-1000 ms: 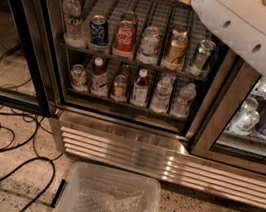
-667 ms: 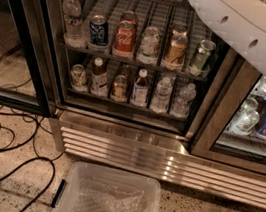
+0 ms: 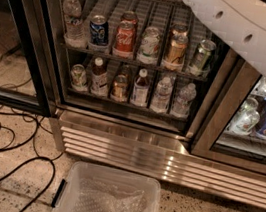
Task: Pick pepsi can from top shelf of fridge
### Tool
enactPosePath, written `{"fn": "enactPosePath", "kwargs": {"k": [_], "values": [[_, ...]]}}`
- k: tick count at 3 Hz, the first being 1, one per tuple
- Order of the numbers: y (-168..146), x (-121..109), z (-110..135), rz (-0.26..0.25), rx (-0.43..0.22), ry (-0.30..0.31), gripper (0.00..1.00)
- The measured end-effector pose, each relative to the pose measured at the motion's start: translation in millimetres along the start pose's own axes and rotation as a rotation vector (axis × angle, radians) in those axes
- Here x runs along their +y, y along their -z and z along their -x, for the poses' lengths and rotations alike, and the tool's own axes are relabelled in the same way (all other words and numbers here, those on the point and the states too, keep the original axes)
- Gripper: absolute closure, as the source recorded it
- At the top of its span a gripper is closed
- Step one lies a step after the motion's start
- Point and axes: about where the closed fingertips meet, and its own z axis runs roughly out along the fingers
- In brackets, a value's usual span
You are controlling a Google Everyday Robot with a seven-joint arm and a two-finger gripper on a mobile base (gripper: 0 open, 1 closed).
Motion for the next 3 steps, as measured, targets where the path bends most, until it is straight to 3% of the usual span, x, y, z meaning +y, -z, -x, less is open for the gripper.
{"fn": "enactPosePath", "kwargs": {"k": [3], "values": [[-8.0,11.7,11.8,0.046,-0.036,0.063,0.32]]}}
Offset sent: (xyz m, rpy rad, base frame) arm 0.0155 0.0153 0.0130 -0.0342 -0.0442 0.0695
